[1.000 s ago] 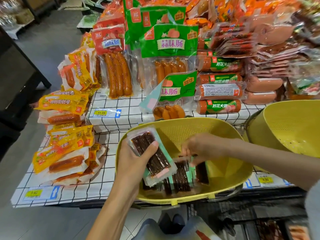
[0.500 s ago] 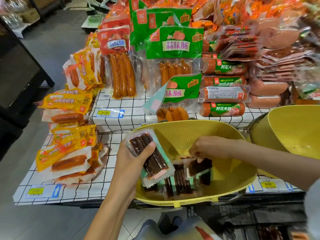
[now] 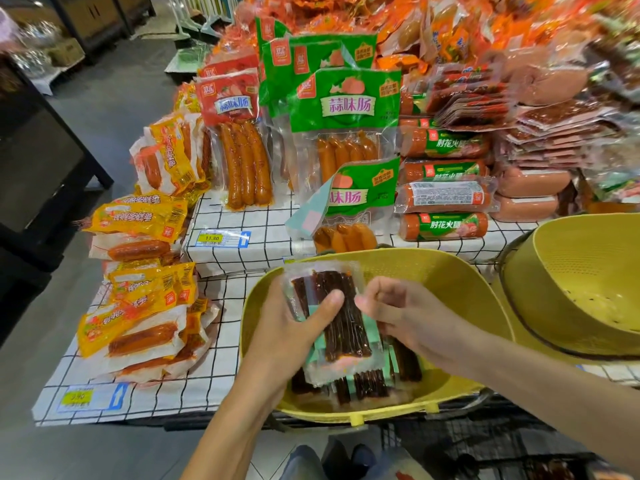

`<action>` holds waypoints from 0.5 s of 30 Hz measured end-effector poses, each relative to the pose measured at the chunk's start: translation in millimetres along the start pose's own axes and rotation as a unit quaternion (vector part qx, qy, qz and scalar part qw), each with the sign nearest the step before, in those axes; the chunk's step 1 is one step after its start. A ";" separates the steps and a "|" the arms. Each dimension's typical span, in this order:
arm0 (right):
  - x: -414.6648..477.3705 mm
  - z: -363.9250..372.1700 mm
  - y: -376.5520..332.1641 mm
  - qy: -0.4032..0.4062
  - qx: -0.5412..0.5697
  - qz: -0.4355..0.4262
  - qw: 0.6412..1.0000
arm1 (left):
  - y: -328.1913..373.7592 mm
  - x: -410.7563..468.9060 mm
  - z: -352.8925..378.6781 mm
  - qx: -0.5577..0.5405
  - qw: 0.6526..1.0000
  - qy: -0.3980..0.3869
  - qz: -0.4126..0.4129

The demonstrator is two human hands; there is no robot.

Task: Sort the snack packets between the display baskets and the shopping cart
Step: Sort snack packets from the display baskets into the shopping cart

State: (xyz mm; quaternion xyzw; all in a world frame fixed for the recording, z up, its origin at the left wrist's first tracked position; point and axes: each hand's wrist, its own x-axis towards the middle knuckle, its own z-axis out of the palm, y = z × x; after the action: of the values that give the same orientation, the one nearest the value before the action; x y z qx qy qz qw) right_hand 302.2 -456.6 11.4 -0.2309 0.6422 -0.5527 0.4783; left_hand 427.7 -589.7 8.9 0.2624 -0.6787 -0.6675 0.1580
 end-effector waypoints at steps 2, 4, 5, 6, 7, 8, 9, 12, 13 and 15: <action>-1.5 2.7 -0.2 0.022 -0.027 -0.009 0.999 | 0.9 1.0 0.8 0.026 1.000 -0.007 -0.002; 0.0 5.5 1.5 -0.004 0.064 0.037 0.997 | 3.0 1.1 3.8 0.050 0.999 -0.007 0.003; 0.7 8.3 3.1 -0.040 0.136 0.063 0.988 | 5.4 1.1 6.3 0.071 0.997 -0.013 0.011; 0.0 13.0 2.5 -0.070 0.190 0.078 0.976 | 8.7 0.4 9.2 0.093 0.995 -0.026 0.018; -0.2 15.7 3.8 -0.089 0.213 0.084 0.969 | 12.1 -1.3 11.3 0.108 0.993 -0.042 0.023; -1.0 17.1 5.7 -0.100 0.216 0.083 0.968 | 15.0 -3.5 12.2 0.107 0.992 -0.064 0.026; -1.0 16.9 8.0 -0.114 0.221 0.075 0.966 | 17.3 -6.2 11.7 0.093 0.991 -0.089 0.030; -0.1 11.3 9.6 -0.165 0.265 0.046 0.949 | 29.3 -15.1 4.5 0.020 0.990 -0.137 0.033; 0.6 9.4 9.8 -0.177 0.285 0.040 0.941 | 31.2 -17.4 1.6 0.004 0.989 -0.145 0.040; 2.3 5.7 12.4 -0.187 0.328 0.037 0.925 | 33.4 -20.3 -1.1 -0.004 0.986 -0.156 0.054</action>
State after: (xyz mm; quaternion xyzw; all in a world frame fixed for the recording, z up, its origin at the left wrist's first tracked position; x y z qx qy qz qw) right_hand 309.0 -457.8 -0.6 -0.1364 0.3324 -0.6608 0.6589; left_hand 440.0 -580.0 44.7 0.1173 -0.7054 -0.6937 0.0865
